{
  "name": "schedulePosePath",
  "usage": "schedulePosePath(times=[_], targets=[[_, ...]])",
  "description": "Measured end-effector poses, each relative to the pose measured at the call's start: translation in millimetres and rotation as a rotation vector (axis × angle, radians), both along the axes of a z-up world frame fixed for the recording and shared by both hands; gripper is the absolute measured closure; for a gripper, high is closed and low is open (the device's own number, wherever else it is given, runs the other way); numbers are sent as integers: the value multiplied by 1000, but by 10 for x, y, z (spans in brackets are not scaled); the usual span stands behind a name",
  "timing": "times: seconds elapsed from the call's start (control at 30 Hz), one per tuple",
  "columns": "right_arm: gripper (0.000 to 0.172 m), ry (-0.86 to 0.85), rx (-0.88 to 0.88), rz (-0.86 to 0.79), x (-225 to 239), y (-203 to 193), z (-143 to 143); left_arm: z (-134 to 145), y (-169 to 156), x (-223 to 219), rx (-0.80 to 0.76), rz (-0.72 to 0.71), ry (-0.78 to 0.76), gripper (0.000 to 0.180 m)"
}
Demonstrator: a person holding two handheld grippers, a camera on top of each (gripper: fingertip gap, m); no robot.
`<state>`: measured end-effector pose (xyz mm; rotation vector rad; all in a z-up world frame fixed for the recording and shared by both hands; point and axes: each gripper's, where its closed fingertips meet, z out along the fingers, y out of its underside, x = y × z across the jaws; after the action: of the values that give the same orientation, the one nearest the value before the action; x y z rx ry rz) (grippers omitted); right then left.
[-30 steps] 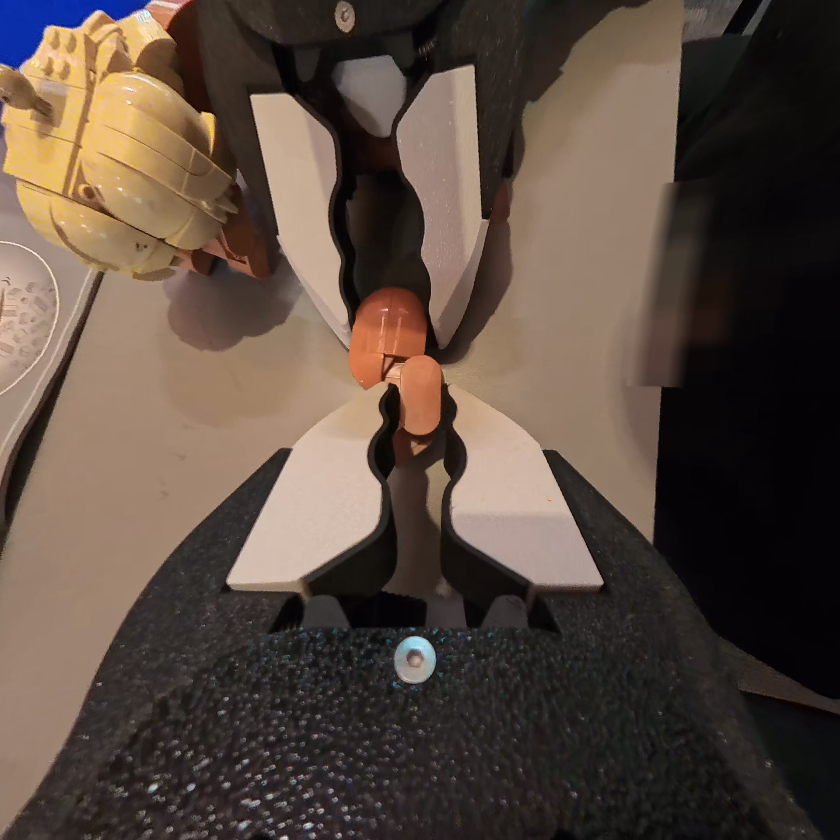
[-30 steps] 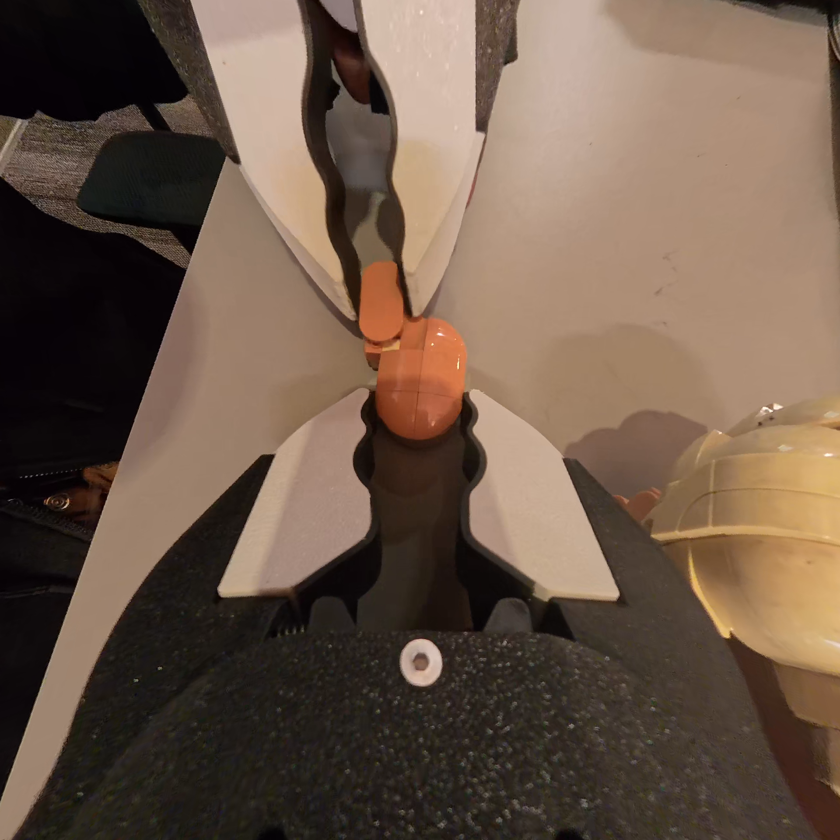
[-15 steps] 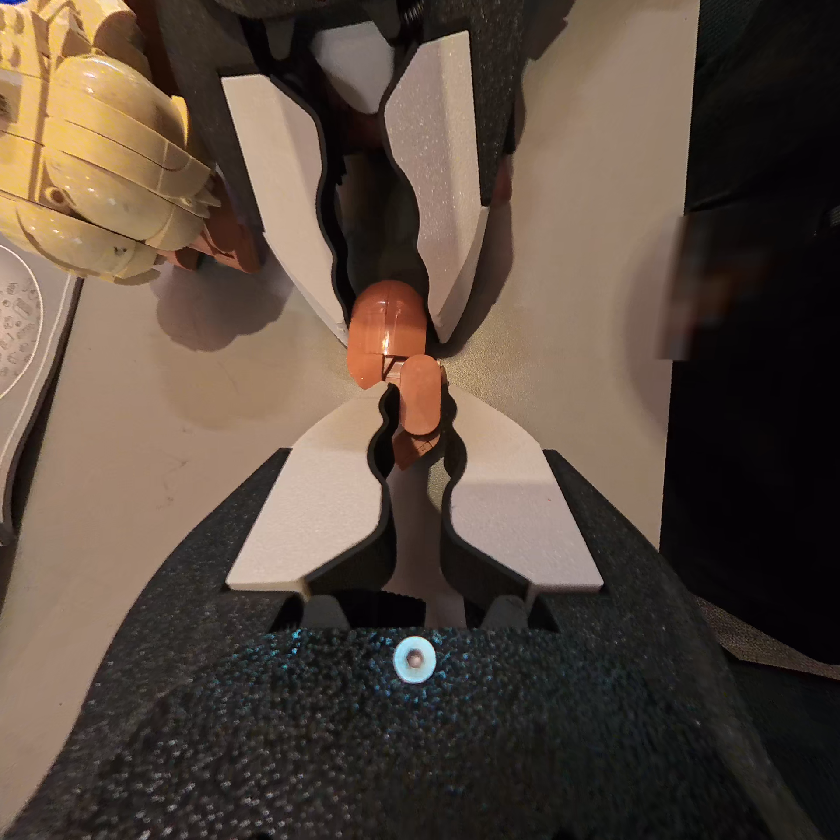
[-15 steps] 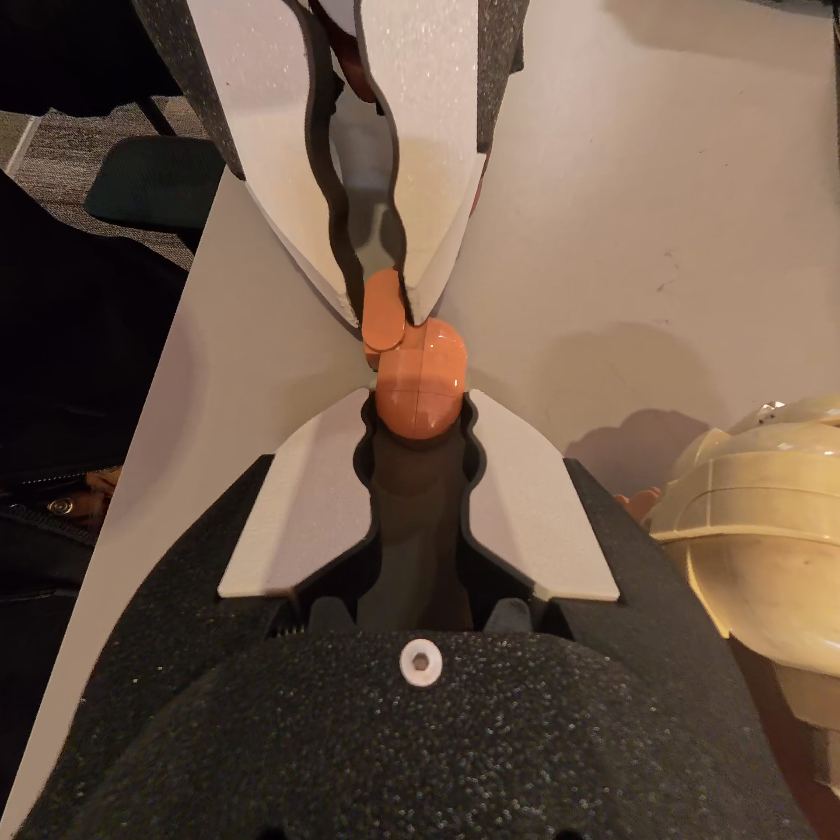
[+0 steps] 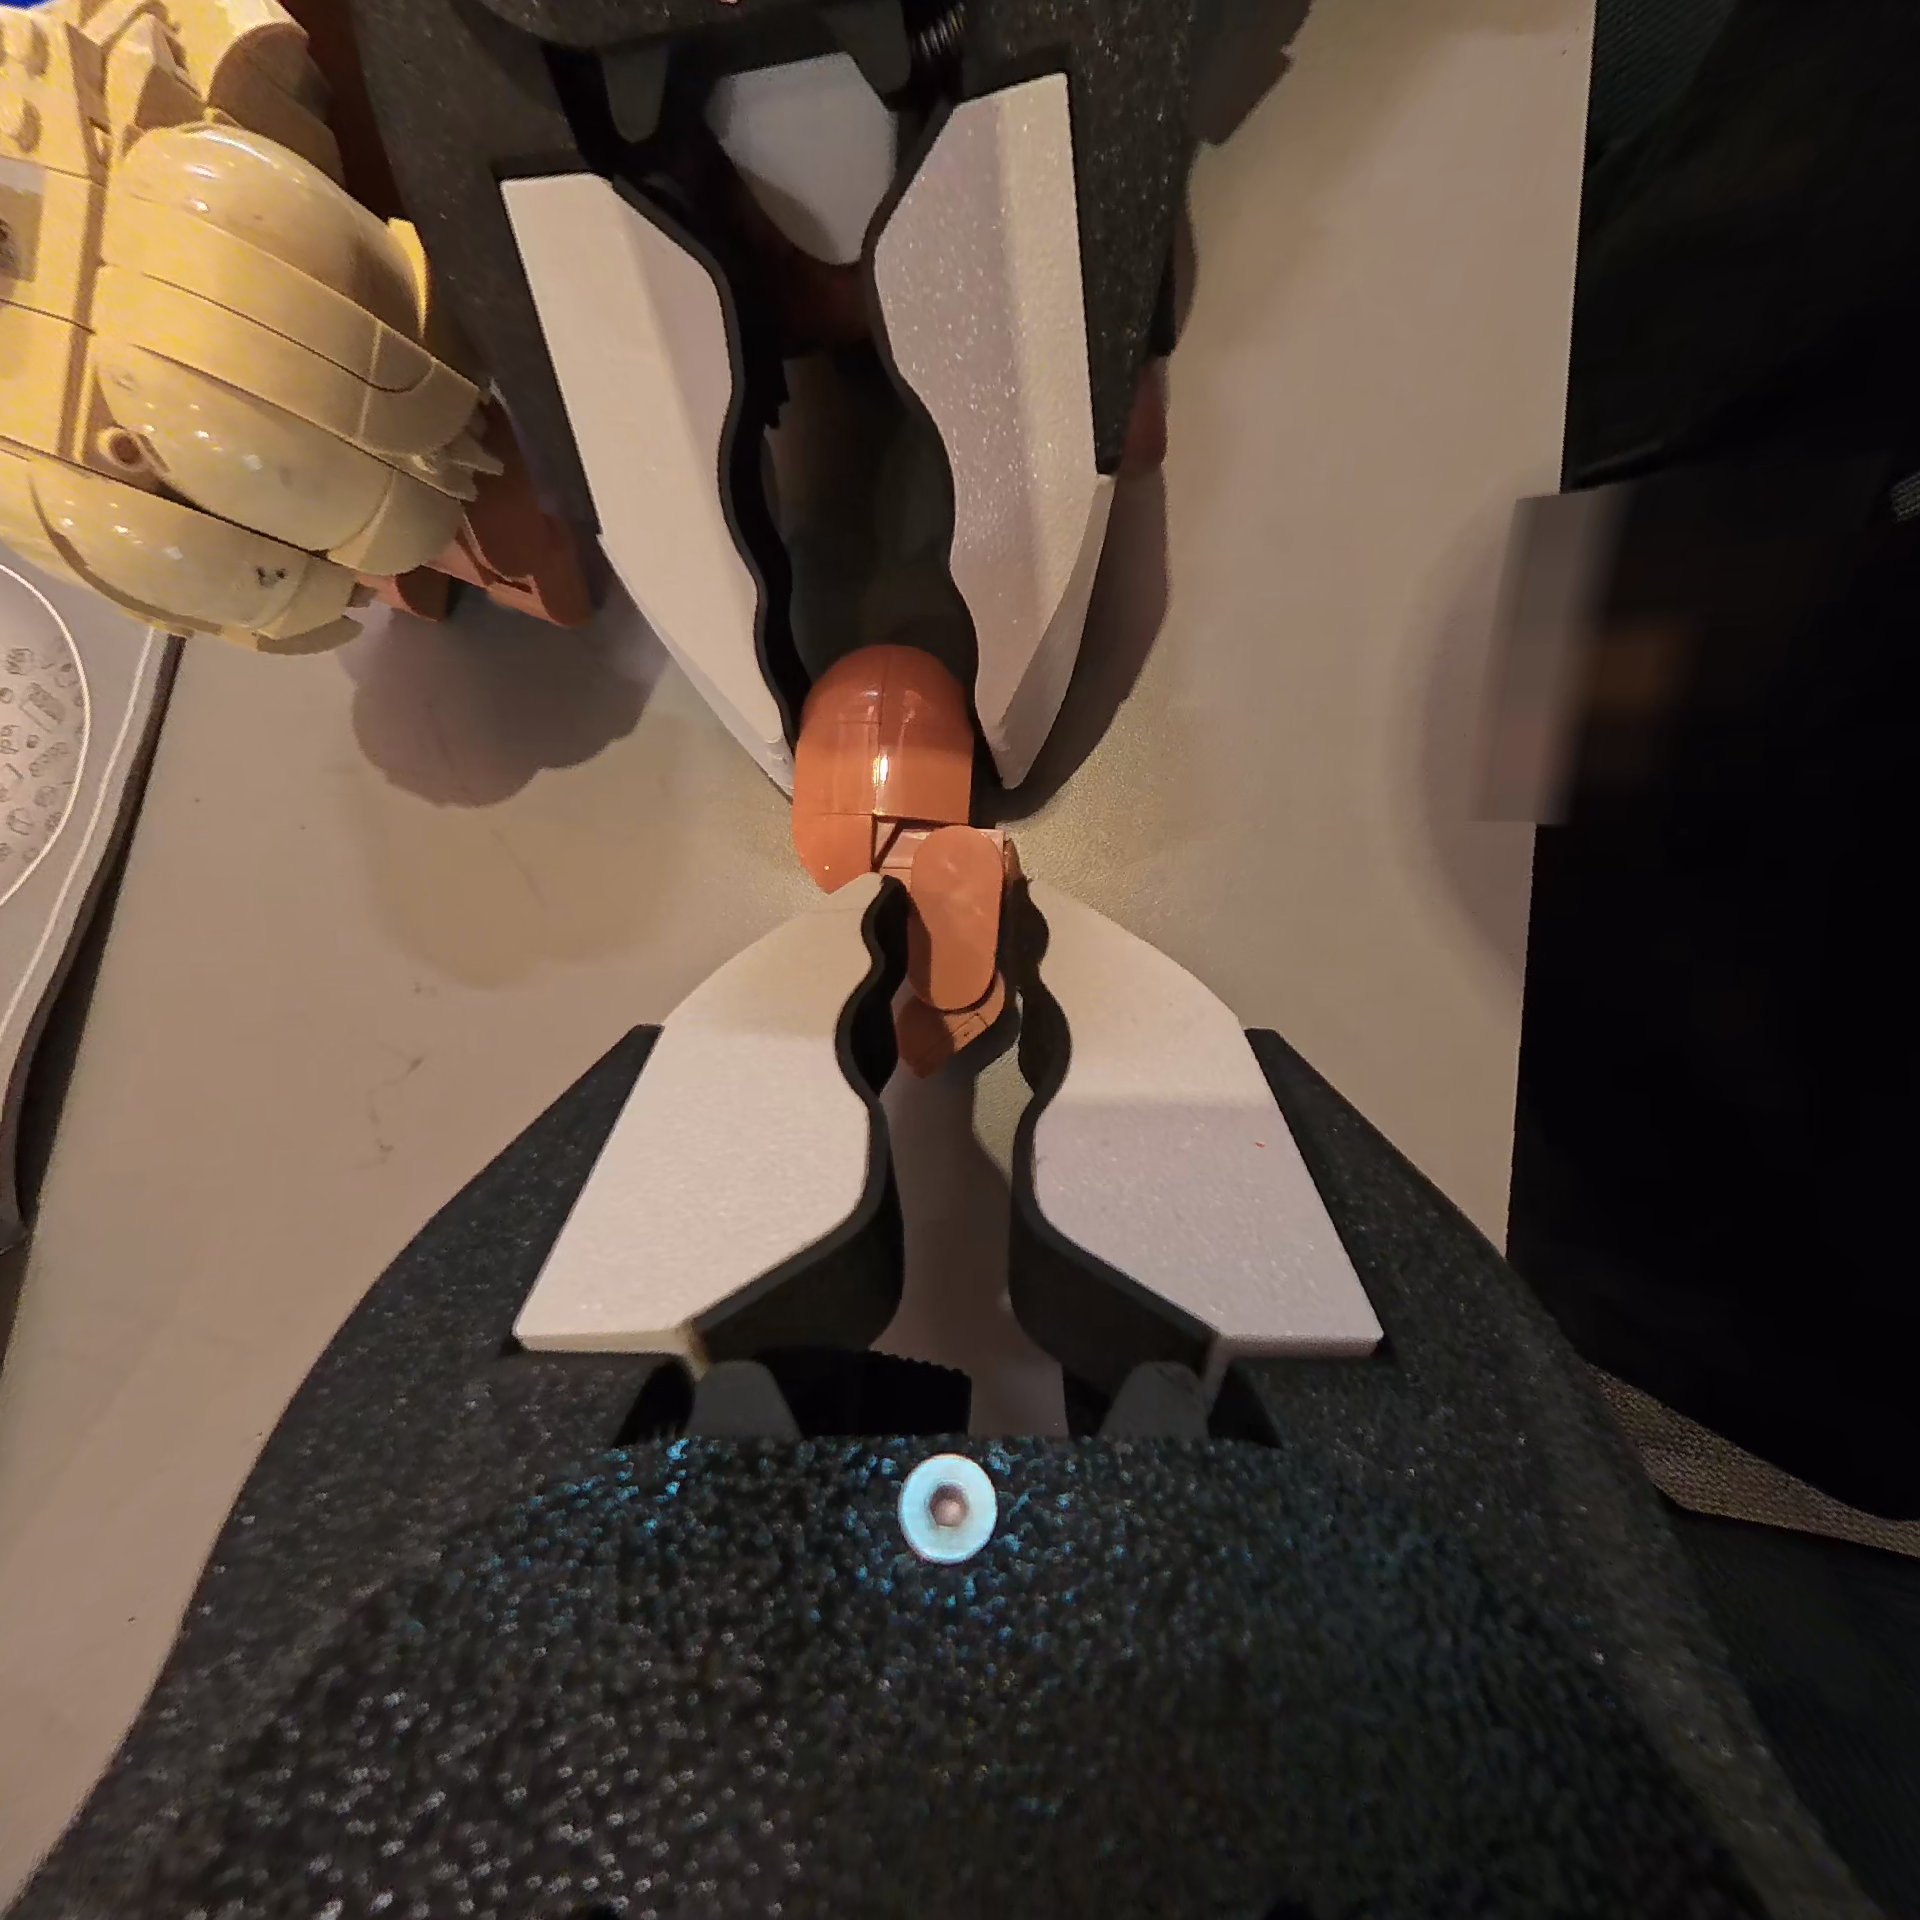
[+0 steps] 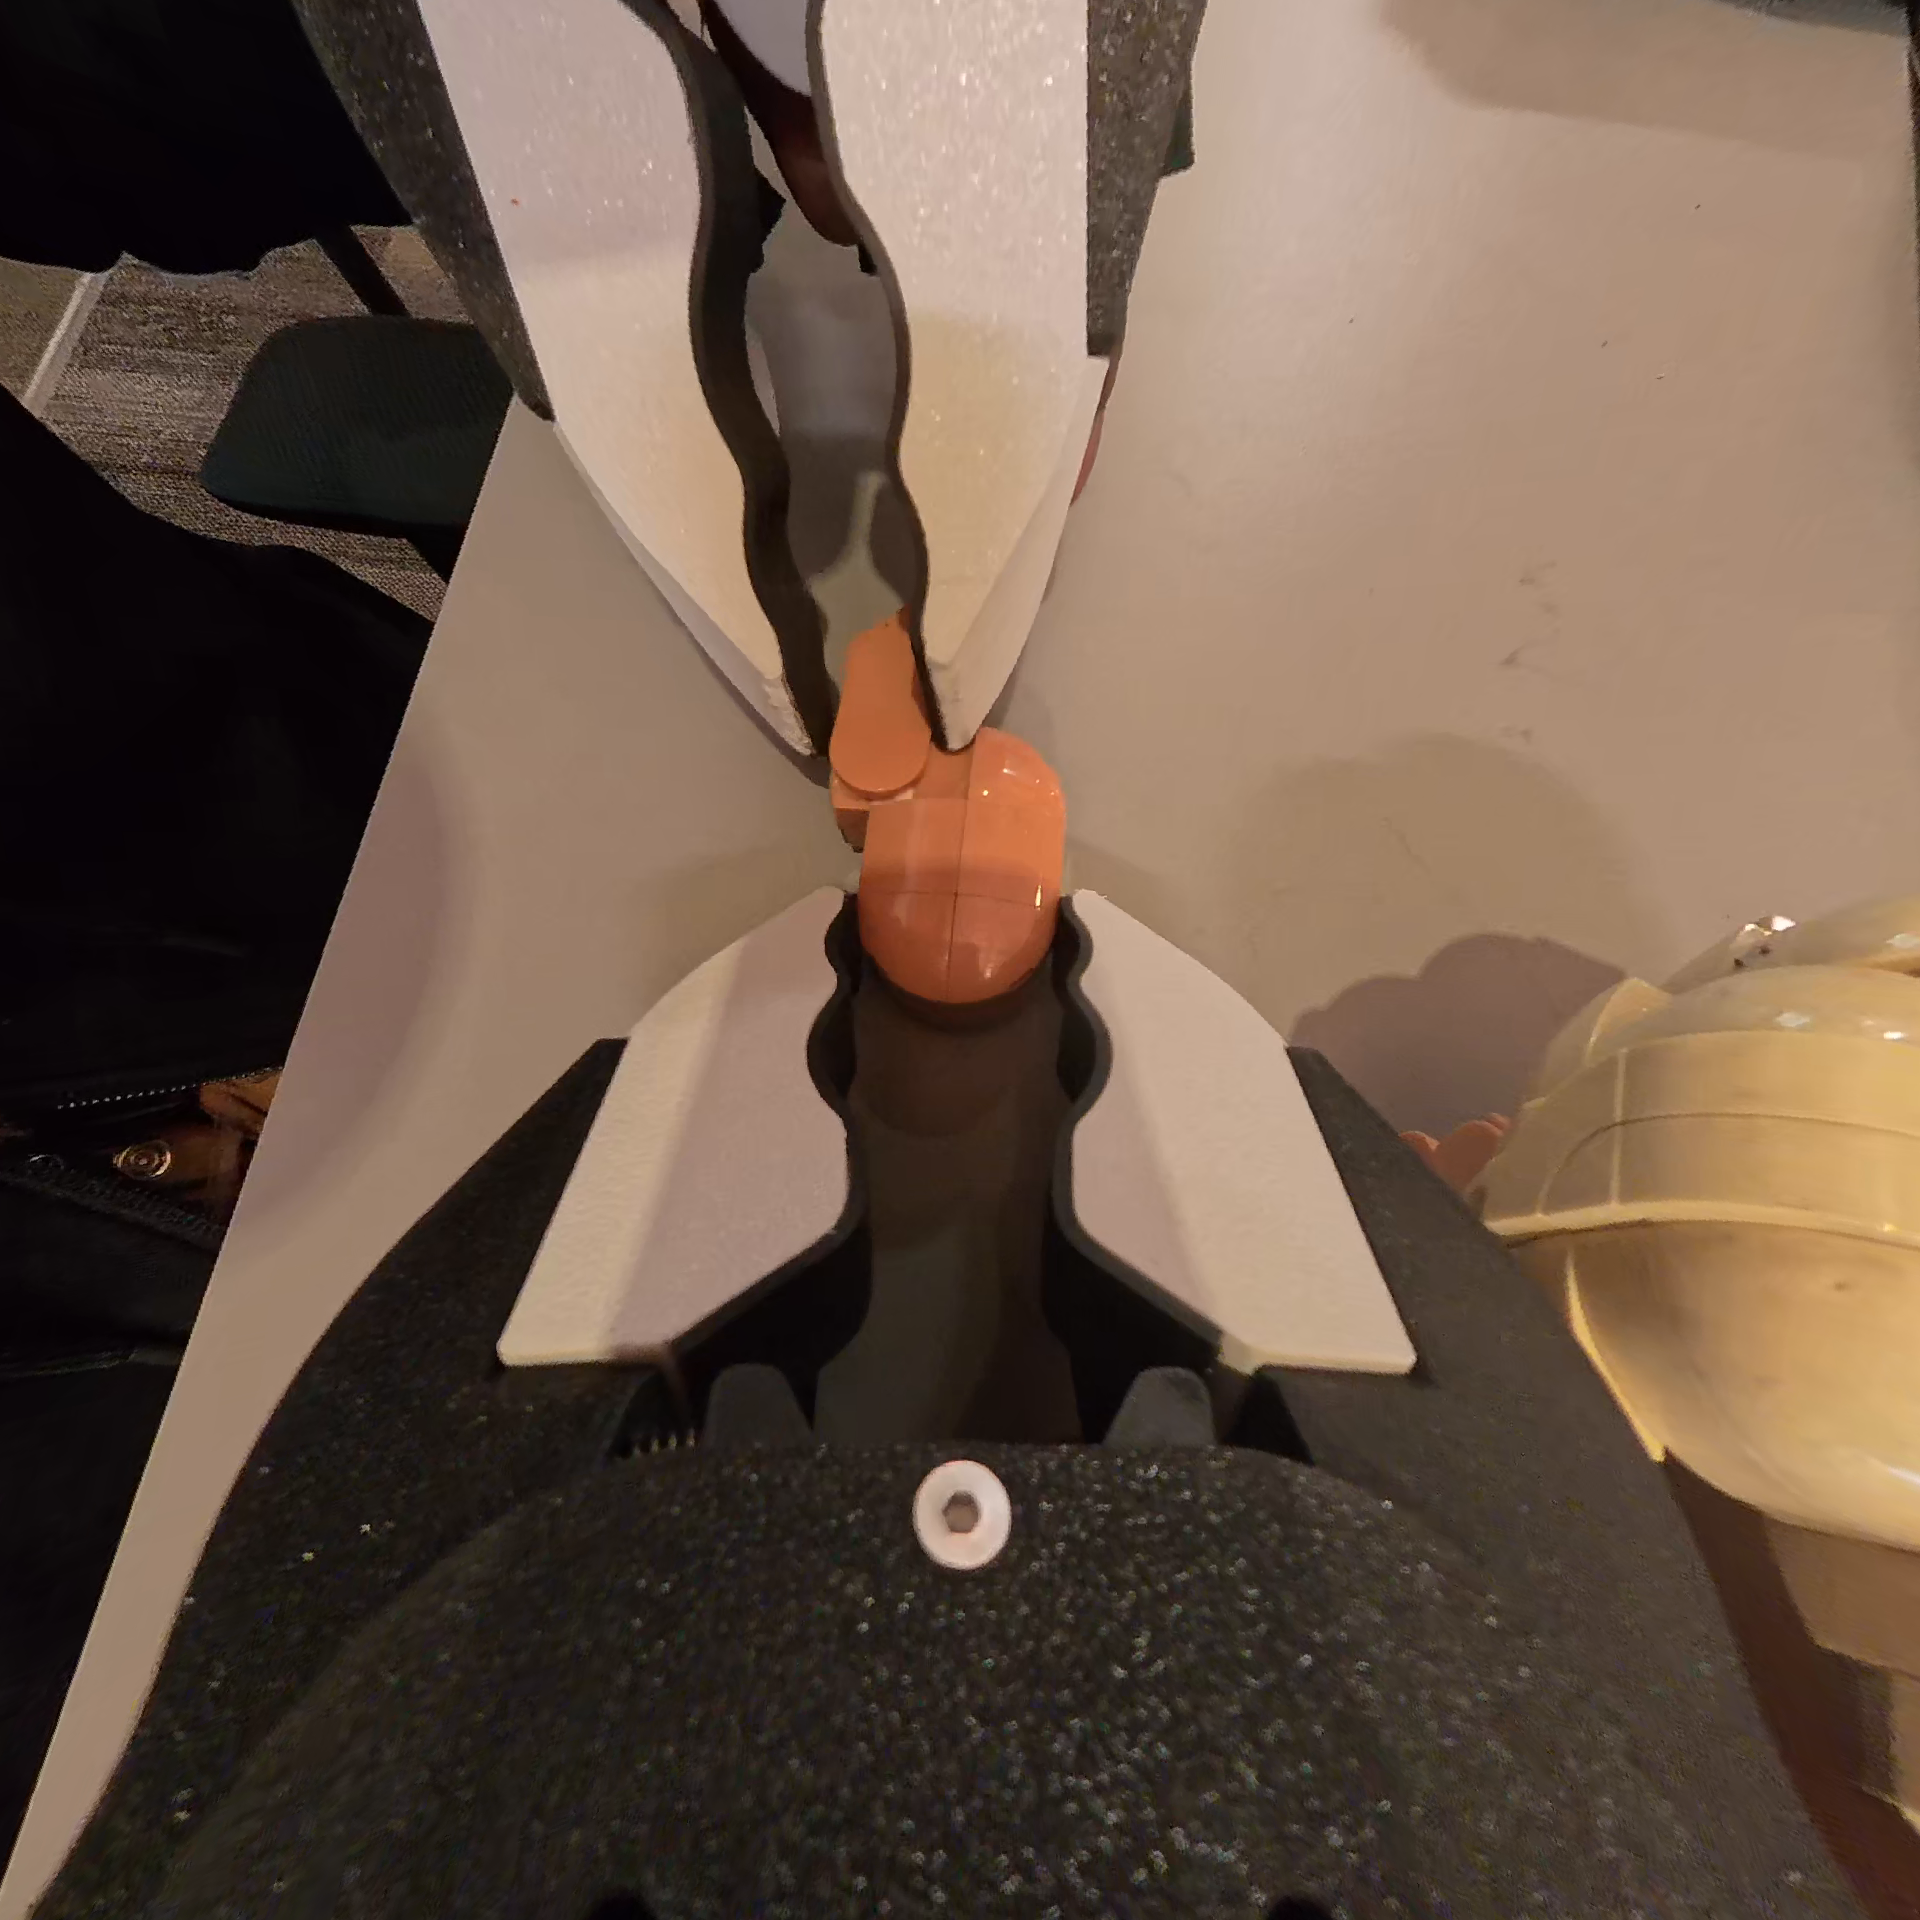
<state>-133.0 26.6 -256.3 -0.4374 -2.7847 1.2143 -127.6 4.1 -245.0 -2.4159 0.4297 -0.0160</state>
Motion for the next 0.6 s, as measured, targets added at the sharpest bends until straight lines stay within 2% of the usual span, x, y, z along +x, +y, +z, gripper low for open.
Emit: schedulePosePath(times=[0.6], targets=[[136, 1, -1, -3, -5, 0, 0, 25, 23, 11, 32, 40, -26, 163]])
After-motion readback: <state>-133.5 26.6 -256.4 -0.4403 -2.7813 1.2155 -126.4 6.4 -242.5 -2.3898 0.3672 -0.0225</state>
